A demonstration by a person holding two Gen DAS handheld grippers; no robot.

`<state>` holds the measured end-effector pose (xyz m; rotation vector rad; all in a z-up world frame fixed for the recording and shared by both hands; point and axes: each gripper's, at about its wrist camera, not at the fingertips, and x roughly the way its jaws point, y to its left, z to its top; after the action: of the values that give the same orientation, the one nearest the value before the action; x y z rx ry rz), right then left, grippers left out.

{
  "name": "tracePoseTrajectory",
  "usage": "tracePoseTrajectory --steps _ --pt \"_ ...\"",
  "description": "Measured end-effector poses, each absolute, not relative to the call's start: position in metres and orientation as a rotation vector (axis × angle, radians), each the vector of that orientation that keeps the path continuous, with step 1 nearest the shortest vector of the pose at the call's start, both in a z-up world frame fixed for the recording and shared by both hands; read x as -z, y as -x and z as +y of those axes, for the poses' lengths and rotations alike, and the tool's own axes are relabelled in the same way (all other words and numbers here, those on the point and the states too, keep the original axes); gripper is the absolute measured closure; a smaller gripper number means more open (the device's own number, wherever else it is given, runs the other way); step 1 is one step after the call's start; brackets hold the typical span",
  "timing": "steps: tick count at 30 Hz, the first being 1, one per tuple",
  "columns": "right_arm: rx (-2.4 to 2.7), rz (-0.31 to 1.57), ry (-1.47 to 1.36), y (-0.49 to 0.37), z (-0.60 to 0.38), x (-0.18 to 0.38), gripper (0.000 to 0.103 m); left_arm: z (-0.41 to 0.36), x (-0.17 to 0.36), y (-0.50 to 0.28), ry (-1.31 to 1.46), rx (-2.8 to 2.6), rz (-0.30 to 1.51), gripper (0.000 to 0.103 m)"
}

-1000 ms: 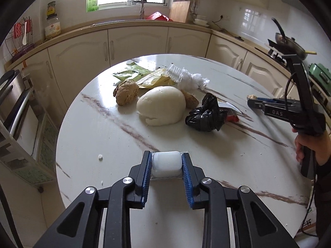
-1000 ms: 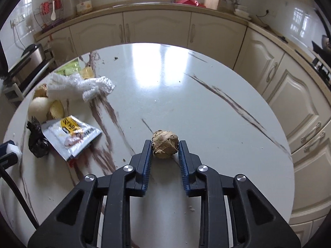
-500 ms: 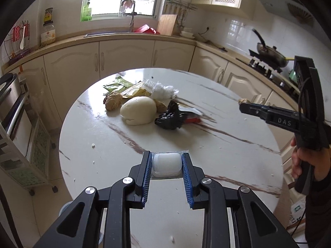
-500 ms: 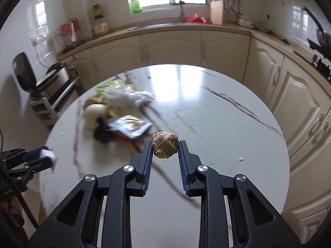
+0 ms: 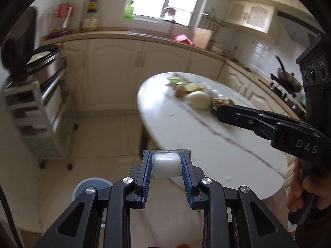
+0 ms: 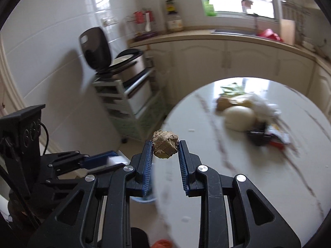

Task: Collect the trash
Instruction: 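Carry the foam block and ginger over the blue bin and open both tools, then move both tools back over the table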

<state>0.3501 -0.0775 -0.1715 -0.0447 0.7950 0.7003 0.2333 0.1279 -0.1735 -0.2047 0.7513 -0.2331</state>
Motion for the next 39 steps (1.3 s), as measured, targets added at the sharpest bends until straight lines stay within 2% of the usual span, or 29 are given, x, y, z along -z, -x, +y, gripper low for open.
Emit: tracePoseTrajectory --steps 10,15,24,27,29,31,35,39 --pt "-0.804 0.902 0.101 -0.35 0.05 0.233 0.079 0.233 0.229 -0.214 0.303 0.07 0.869 0.079" --pt "-0.795 0.984 0.116 -0.366 0.079 0.271 0.079 0.254 0.259 -0.234 0.315 0.023 0.952 0.079" --pt "-0.782 1.083 0.111 -0.393 0.104 0.323 0.079 0.276 0.269 -0.241 0.287 -0.072 1.003 0.077" --pt "-0.802 1.083 0.088 -0.397 0.109 0.331 0.073 0.279 0.268 -0.24 0.295 -0.108 1.002 0.076" --pt "-0.813 1.075 0.069 -0.397 0.111 0.331 0.062 0.274 0.266 -0.243 0.3 -0.129 0.994 0.076" --pt "-0.804 1.059 0.06 -0.395 0.11 0.327 0.057 0.272 0.26 -0.239 0.302 -0.148 0.982 0.075" --pt "-0.792 0.992 0.059 -0.389 0.101 0.301 0.054 0.265 0.242 -0.229 0.285 -0.178 0.937 0.07" --pt "-0.762 0.886 0.045 -0.381 0.075 0.254 0.043 0.246 0.216 -0.213 0.244 -0.196 0.869 0.065"
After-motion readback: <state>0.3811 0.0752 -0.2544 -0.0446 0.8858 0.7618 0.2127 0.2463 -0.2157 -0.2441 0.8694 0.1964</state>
